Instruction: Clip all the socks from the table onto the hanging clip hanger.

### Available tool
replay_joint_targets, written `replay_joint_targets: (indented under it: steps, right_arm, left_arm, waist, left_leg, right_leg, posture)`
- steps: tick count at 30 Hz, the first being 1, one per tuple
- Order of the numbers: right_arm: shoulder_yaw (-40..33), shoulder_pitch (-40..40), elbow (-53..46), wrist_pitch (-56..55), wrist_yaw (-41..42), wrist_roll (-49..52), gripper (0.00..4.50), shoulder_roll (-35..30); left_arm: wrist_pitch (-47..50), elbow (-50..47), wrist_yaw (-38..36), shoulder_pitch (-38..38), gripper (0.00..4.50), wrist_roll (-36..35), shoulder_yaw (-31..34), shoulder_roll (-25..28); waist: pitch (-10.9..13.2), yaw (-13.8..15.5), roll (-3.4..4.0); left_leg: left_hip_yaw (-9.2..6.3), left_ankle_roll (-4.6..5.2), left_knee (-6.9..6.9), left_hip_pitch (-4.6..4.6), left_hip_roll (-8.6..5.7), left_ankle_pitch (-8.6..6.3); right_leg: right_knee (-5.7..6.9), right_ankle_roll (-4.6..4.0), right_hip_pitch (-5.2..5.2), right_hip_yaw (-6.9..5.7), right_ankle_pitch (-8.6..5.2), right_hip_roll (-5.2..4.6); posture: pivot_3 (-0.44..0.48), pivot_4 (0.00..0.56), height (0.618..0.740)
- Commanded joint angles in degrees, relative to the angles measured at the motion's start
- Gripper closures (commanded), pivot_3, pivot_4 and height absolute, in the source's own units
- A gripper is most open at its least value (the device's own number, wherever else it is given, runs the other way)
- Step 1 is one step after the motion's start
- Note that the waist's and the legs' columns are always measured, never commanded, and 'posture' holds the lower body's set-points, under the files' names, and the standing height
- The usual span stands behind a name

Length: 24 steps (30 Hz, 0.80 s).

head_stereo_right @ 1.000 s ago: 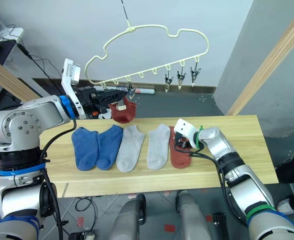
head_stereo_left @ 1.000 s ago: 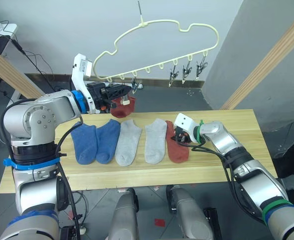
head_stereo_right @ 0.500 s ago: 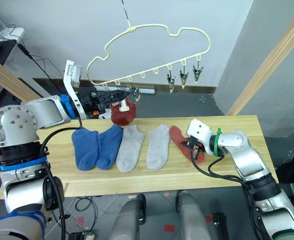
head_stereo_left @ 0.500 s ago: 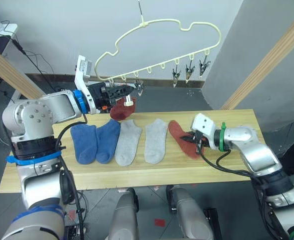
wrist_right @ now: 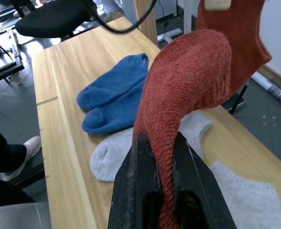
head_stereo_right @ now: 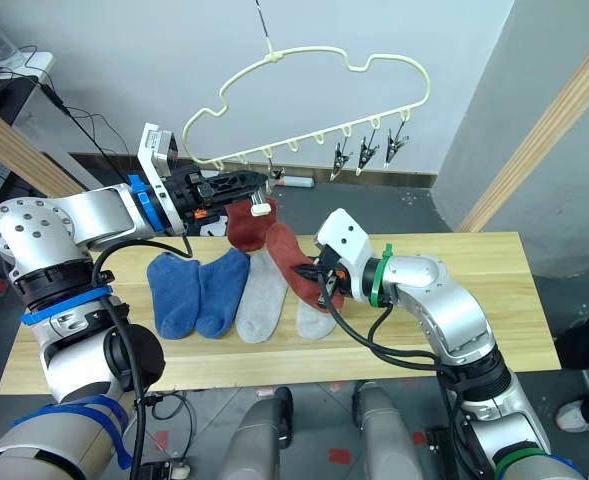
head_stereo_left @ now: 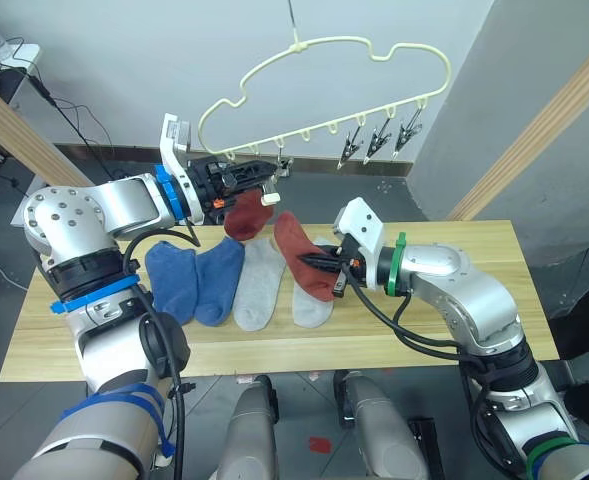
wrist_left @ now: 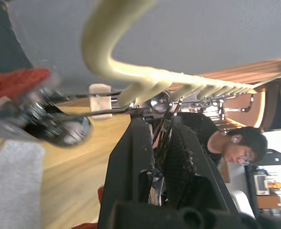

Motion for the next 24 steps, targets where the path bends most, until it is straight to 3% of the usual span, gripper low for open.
replay_joint_targets:
  steps: [1,24]
  right_arm:
    - [-0.3,-1.7,-0.4,-0.9,-0.8,1.0,4.47,0.6]
    - [-0.5,-5.0,-2.7,2.8,-1.6,6.8,4.47,2.1]
  left_arm:
    - [0.8,-1.7,0.7,-0.1,4.24,-1.2,-0.4,0.5]
    - [-0.7,-2.5,0.8,0.6,4.24,0.1,0.3,0.5]
  waist:
    - [0.0,0.0,0.0]
    - [0.0,-0.1,0.0]
  left_leg:
    - [0.0,0.0,0.0,0.0,0.0,0.0]
    - [0.0,-0.12,-0.01,0.0,0.02,0.07]
  right_leg:
    - [0.0,0.0,0.0,-0.01,0.0,0.0]
    - [0.01,0.0,-0.01,-0.01,0.0,0.0]
  posture:
    - [-0.043,0.359,0.74]
    - [-0.037,0.357,0.74]
